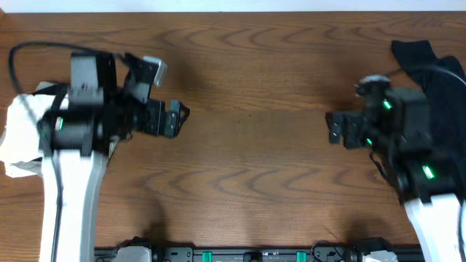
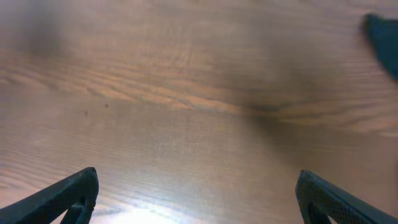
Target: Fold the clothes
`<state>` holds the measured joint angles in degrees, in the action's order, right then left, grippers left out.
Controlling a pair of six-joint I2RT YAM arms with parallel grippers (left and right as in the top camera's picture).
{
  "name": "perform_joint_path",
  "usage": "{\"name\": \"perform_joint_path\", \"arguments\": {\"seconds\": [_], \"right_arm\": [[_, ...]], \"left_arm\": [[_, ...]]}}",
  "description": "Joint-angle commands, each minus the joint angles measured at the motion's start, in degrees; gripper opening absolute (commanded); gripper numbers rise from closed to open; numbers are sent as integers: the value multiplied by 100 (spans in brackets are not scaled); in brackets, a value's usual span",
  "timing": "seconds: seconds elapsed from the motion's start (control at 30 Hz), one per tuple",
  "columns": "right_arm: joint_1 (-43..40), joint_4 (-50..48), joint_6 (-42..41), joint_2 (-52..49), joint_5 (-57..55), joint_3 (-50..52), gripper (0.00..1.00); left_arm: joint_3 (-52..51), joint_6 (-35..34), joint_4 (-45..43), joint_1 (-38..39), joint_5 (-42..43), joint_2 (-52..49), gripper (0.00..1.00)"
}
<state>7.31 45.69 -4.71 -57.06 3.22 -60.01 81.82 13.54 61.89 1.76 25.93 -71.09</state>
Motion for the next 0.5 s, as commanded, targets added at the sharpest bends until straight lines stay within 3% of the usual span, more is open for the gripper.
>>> {"name": "perform_joint_path", "arguments": {"seconds": [0.0,0.27,0.47], "right_arm": [[-101,157,-494,901,-321,184,99],[-70,350,-734,3040,-341,1488,99],[-70,636,-837,3543,-341,2076,99]], "left_arm": [[-385,-155,-24,118,-332,992,98],[-2063,-529,-367,118,-1143,3775,98],[-2398,-529,-382,118,-1147,4662,98]]}}
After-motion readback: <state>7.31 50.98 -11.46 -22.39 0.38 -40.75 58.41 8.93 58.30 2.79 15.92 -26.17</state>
